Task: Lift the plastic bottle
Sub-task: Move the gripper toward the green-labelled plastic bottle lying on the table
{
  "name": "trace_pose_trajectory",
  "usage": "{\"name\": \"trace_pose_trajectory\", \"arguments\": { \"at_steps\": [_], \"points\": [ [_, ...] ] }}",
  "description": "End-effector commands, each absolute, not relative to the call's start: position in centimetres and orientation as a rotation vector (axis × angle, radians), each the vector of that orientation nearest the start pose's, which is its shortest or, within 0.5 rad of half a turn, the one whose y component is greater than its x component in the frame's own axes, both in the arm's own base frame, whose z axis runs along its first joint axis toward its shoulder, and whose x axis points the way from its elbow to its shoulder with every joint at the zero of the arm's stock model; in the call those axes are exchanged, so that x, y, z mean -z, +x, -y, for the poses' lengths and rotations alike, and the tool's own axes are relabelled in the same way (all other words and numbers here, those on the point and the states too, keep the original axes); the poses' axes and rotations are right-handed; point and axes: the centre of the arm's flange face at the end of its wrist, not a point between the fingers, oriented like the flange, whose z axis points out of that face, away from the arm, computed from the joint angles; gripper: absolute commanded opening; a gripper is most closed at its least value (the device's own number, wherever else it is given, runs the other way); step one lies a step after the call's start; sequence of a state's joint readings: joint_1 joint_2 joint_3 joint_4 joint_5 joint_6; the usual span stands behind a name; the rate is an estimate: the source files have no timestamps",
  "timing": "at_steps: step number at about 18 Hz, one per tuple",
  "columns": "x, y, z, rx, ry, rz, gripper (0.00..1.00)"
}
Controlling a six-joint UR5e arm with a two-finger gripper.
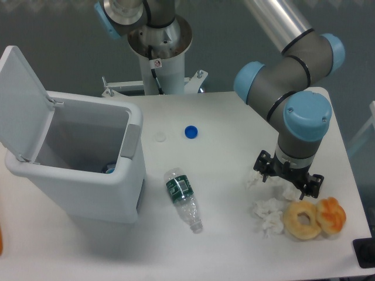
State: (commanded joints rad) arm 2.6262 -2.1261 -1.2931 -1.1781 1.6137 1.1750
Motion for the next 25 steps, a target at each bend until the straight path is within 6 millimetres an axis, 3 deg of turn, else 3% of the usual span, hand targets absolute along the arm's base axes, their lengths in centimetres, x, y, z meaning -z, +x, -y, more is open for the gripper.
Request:
{"name": "trace_pose_trajectory", "arguments": {
  "at_steps": [6, 10, 11, 16, 20, 22, 25],
  "points": [
    [-31.2, -53.8, -46.9, -0.178, -3.107, -0.153, 1.00],
    [-28.8, -50.9, -49.8, -0.204, -2.983, 0.348, 1.00],
    [-28.2, -49.6, -50.6, -0.197, -2.952, 0.403, 1.00],
    [-27.2, -47.5, -51.9, -0.157, -2.921, 0.545, 1.00],
    [-25.1, -45.8, -52.2, -0.104, -2.937, 0.617, 1.00],
    [-23.7, -44.6, -53.4, -0.076, -2.919, 0.750, 1.00],
    [-23.3, -43.2, -54.8, -0.061, -2.889, 0.858, 1.00]
  ]
}}
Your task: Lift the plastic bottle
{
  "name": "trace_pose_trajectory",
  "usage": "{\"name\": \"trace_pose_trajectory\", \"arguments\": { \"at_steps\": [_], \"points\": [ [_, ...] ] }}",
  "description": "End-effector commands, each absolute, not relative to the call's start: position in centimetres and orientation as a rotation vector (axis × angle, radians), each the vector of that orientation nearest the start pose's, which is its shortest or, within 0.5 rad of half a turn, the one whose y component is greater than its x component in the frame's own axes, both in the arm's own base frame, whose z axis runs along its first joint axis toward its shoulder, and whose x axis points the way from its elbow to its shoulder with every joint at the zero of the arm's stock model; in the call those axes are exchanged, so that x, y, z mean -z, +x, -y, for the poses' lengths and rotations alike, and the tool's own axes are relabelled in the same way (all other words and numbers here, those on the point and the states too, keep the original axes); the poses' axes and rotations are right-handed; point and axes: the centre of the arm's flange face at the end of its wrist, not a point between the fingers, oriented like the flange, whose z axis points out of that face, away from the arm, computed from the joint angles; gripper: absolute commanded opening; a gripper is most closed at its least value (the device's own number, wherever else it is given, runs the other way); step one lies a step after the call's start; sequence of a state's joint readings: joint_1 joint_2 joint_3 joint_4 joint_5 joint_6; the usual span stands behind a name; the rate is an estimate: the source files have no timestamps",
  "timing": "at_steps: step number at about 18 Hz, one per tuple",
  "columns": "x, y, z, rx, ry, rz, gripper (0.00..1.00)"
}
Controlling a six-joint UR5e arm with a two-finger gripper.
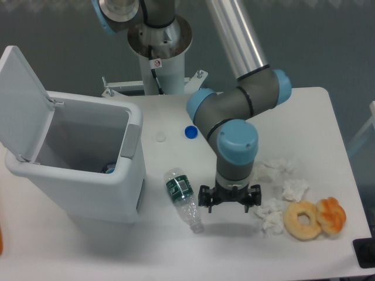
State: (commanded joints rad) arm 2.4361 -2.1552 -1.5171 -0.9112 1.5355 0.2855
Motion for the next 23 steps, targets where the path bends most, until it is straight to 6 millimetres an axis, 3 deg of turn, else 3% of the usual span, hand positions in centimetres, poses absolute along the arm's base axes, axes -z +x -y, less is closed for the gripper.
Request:
{"name": "trace_pose_trajectory", "arguments": {
  "at_steps": [9, 12, 16, 23],
  "points": [
    [-21.1, -42.7, -56.5, -0.069, -2.868, 0.893, 1.00],
    [-20.4, -41.6, -57.6, -0.069, -2.873, 0.890, 1.00],
    [-19.3, -41.1, -58.0, -0.110, -2.894, 0.923, 0.88],
    [-19.1, -41.4, -58.7, -0.126, -2.873, 0.966, 0.40]
  ]
}}
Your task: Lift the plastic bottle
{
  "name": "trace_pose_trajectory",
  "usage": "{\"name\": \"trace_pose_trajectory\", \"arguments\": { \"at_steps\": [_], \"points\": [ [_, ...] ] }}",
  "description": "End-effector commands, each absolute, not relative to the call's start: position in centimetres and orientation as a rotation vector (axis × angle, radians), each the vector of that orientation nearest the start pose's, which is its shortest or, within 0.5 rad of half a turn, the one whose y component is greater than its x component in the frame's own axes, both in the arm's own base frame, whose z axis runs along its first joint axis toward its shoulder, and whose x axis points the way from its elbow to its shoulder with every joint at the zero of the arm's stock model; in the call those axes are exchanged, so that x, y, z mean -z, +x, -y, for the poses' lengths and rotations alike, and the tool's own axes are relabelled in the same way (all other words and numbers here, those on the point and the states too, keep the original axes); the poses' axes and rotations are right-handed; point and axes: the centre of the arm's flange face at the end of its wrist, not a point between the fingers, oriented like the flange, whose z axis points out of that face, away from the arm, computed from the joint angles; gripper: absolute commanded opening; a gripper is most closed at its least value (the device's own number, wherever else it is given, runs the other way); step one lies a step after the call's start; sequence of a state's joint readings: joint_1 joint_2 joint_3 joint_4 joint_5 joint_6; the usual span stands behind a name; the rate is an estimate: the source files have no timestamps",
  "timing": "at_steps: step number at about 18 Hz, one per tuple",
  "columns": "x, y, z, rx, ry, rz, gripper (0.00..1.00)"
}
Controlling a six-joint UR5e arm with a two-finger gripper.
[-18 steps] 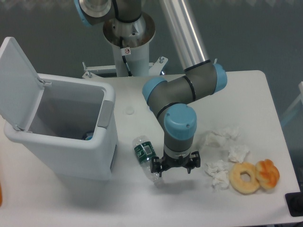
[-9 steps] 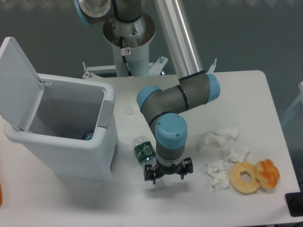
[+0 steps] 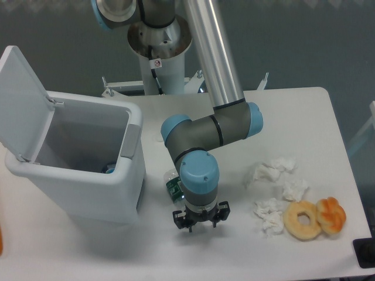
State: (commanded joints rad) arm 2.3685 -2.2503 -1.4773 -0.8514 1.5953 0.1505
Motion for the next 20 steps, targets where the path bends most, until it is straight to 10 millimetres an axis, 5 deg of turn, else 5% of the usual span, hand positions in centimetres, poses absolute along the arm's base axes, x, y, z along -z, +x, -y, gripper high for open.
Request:
{"name": "trace_pose_trajectory", "arguments": {
  "at_steps": [2, 7, 13, 20],
  "points": [
    [-18.9, -41.4, -58.7, -0.124, -2.872, 0.973, 0.25],
    [-19.4, -41.4, -58.7, -0.126, -2.863, 0.970, 0.23],
    [-20.3, -41.4, -59.0, -0.136, -2.850, 0.964, 0.82],
    [-20.4, -41.5, -58.9, -0.131, -2.759, 1.188, 0.88]
  ]
}}
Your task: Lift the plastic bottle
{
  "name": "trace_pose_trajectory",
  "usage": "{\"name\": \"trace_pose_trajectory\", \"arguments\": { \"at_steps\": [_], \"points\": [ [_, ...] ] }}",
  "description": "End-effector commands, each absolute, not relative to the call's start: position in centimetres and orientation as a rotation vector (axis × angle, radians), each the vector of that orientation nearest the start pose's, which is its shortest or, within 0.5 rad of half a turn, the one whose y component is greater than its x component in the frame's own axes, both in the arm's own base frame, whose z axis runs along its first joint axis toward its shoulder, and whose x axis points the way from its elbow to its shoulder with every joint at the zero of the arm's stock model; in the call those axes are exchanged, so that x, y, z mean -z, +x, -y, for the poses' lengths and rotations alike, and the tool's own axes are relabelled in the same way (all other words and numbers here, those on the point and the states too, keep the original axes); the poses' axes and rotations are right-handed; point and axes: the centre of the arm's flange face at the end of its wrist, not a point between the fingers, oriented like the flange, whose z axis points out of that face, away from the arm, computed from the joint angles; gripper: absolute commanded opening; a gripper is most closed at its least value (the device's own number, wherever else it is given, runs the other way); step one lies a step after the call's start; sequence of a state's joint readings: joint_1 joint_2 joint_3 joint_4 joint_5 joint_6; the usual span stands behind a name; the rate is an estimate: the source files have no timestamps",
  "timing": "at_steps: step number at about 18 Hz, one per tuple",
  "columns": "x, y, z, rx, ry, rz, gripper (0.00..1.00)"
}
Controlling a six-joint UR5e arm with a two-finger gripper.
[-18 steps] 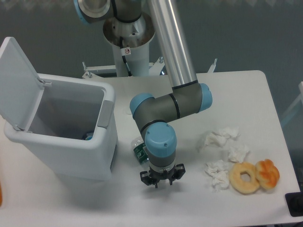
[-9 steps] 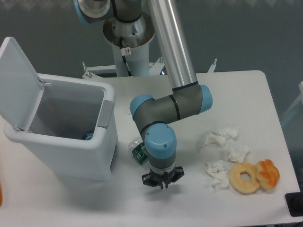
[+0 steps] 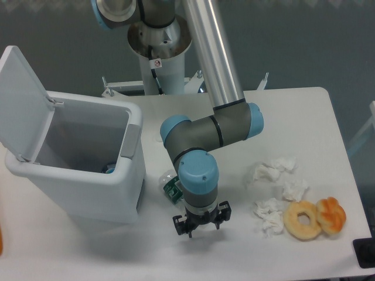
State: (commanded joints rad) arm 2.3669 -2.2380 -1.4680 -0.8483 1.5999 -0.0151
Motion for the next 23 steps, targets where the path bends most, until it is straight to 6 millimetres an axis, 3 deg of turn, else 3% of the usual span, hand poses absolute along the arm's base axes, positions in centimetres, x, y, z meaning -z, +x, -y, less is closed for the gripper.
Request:
{"name": "trace_pose_trajectory", "arguments": {
  "at_steps": [13, 18, 23],
  "points": [
    [-18.8, -41.3, -58.0, -0.175, -2.724, 1.361, 0.85],
    [-18.4, -41.3, -57.9, -0.172, -2.707, 1.405, 0.47],
    [-18.4, -41.2, -57.9, -0.169, -2.705, 1.411, 0.32]
  ]
}}
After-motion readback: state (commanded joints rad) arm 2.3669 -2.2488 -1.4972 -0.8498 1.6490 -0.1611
